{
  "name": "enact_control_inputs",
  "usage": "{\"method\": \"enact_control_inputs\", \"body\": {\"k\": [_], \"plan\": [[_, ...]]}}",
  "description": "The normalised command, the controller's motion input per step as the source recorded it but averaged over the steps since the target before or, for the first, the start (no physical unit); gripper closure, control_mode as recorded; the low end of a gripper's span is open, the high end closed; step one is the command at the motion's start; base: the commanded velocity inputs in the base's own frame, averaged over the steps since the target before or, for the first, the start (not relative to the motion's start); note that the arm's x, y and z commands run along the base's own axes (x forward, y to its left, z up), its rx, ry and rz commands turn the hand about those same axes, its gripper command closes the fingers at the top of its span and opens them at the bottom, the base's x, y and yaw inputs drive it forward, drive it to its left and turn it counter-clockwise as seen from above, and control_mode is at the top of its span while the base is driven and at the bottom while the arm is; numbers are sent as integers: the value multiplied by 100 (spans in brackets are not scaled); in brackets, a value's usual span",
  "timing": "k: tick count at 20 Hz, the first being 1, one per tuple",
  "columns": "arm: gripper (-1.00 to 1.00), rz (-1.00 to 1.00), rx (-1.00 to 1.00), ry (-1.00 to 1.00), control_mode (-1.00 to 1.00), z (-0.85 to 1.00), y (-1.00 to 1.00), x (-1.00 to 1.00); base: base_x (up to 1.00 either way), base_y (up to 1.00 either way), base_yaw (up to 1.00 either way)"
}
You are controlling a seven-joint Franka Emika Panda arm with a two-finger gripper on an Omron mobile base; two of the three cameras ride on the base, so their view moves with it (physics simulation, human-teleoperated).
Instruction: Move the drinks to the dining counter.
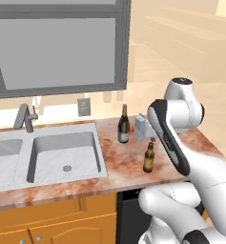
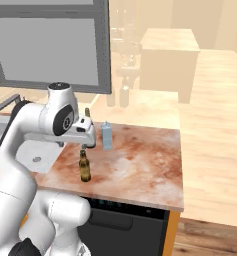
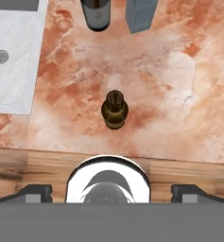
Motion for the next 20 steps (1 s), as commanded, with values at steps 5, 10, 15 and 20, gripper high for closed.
{"method": "enact_control_inputs", "body": {"k": [5, 10, 15, 20], "plan": [[-100, 0, 0, 1, -100, -13, 1, 18, 0, 0, 0], [-100, 0, 0, 0, -100, -24, 2, 8, 0, 0, 0], [-100, 0, 0, -4, -100, -28, 0, 1, 0, 0, 0], [-100, 0, 0, -1, -100, -17, 0, 4, 0, 0, 0]]}}
